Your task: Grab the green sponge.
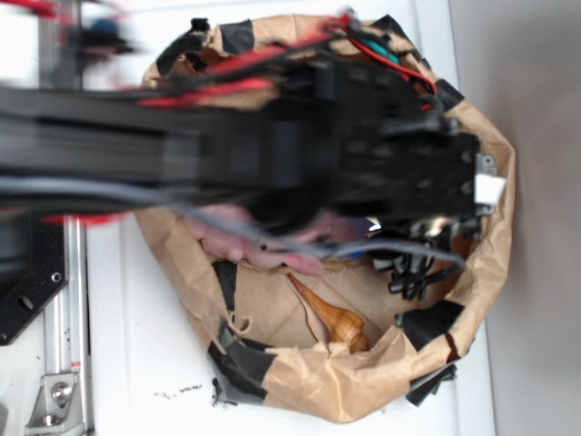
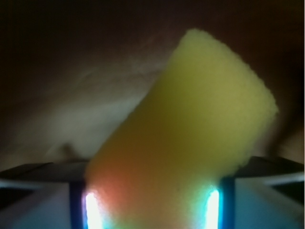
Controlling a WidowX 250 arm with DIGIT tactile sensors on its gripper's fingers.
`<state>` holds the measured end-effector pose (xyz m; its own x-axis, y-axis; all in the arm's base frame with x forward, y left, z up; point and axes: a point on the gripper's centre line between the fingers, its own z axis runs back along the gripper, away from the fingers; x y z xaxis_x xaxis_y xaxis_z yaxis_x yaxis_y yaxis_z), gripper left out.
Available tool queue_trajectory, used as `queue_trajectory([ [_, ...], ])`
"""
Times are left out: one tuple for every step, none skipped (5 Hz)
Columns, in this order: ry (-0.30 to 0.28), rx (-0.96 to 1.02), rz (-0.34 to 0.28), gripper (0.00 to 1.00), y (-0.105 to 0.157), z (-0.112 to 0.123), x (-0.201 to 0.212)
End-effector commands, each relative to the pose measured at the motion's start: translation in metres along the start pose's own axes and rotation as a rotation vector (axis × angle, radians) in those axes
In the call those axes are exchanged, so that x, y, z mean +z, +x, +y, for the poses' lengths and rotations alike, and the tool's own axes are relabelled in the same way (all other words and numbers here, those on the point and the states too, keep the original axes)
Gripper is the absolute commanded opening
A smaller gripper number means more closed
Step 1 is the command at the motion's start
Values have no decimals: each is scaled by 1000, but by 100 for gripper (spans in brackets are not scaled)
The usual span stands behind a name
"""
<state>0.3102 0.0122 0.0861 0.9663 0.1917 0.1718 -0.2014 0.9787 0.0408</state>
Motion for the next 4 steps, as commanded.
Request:
queue_trajectory([
  [-8, -59, 124, 0, -32, 33, 93],
  [-45, -103, 99, 0, -31, 44, 102],
  [-64, -88, 64, 0, -29, 48, 112],
  [-48, -89, 63, 0, -28, 49, 115],
])
